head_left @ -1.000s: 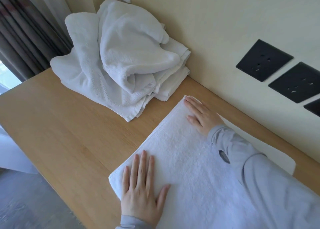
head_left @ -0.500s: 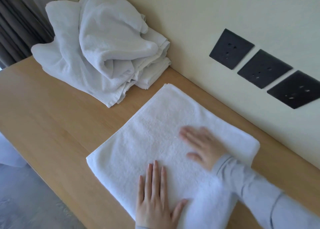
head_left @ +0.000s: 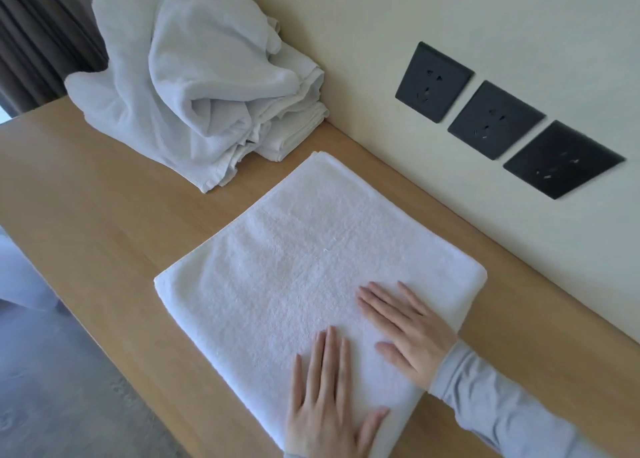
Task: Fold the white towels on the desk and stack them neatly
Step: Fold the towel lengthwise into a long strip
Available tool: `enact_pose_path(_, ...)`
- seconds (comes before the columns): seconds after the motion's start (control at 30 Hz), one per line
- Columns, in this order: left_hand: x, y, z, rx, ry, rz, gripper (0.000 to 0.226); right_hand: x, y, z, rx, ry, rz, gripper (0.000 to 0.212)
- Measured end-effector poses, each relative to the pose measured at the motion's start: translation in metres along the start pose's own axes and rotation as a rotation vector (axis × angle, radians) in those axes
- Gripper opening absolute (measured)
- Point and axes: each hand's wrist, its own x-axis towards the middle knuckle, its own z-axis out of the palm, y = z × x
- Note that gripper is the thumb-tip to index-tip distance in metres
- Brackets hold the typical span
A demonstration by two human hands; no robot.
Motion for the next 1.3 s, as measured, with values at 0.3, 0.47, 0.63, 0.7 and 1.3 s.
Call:
enact_pose_path(0.3, -0.005, -0.002, -0.003, -0.073, 0.084, 0.017, 0.072, -0.005, 0.103, -0.008, 0.266, -0.084, 0.508, 0.072)
enact_pose_path(0.47, 0.005, -0.031, -0.040, -0.654, 0.544, -0.799, 0.081, 0.064, 0.112, -0.017, 0.785, 0.100, 0.845, 0.051)
enact_pose_path(0.63, 0.016, -0.059, -0.049, -1.283, 0.403, -1.262, 0.063, 0.109, 0.127, -0.018, 0.817, -0.073, 0.921, 0.061)
enact_pose_path(0.7, 0.017, -0.065, -0.048, -1.245, 0.363, -1.280, 0.046, 0.112, 0.132, -0.018, 0.850, -0.122, 0.941, 0.071)
enact_pose_path(1.3, 0.069, -0.055, -0.118, -1.045, 0.333, -0.509, 0.014, -0.077, 0.065, -0.074, 0.953, 0.431, 1.201, 0.039)
